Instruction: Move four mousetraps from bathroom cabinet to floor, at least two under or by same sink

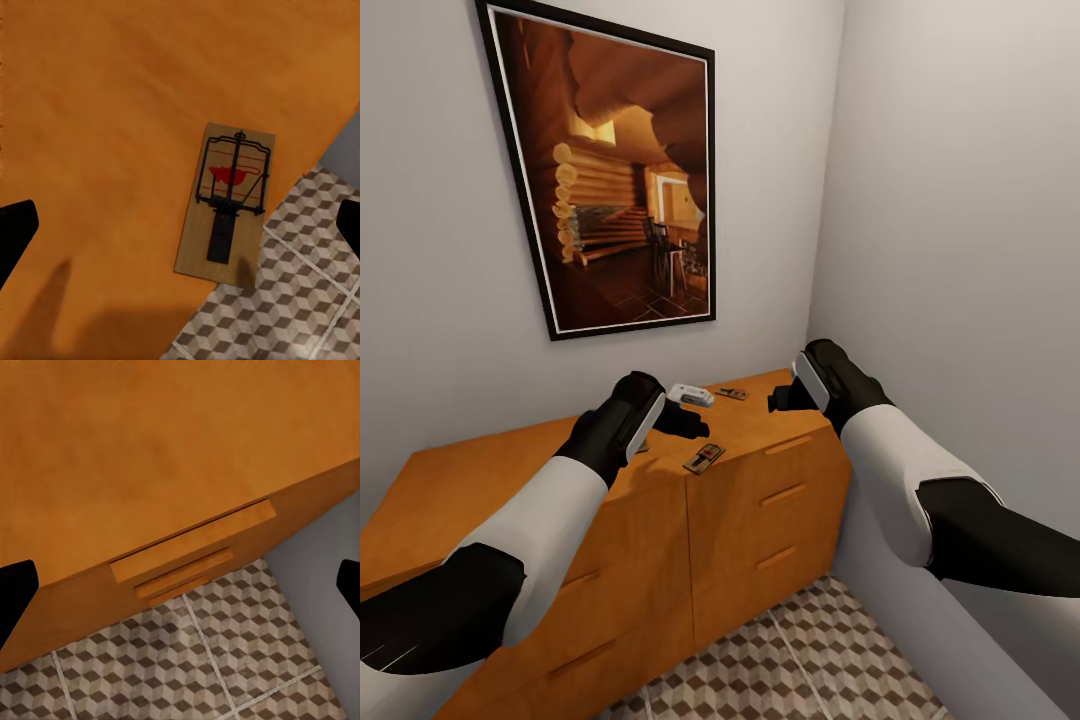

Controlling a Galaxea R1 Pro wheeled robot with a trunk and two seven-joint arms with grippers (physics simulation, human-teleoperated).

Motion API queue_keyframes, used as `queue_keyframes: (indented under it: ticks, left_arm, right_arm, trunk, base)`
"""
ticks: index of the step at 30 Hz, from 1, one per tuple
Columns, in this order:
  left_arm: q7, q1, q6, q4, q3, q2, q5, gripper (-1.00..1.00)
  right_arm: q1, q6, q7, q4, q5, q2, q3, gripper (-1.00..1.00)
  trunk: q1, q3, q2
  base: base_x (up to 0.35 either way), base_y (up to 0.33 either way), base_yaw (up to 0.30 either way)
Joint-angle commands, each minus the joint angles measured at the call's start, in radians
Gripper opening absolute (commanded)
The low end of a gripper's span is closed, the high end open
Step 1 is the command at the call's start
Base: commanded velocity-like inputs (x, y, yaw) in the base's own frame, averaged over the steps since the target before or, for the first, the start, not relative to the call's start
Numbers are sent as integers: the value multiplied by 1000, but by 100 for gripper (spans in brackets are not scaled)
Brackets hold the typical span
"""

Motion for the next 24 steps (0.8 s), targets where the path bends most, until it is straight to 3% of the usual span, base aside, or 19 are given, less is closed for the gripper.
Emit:
queue_keyframes:
  ticks: [1, 7, 17, 24]
  left_arm:
    - [1, -1, 4, -1, -2, 0, 2, 100]
    - [2, -1, 2, -1, -2, 0, 2, 100]
    - [5, -1, 1, -1, -2, 0, 2, 100]
    - [6, -1, 1, -1, -2, 0, 2, 100]
  right_arm:
    - [-1, 3, -8, -1, -8, 0, 2, 100]
    - [-1, 3, -8, -1, -8, 0, 2, 100]
    - [-1, 3, -8, -1, -8, 0, 2, 100]
    - [-1, 3, -8, -1, -8, 0, 2, 100]
  trunk:
    - [0, -1, -1]
    - [0, -1, -1]
    - [0, -1, -1]
    - [0, -1, -1]
  base:
    - [0, 0, 0]
    - [0, -25, 0]
    - [0, -183, 0]
    - [0, -66, 0]
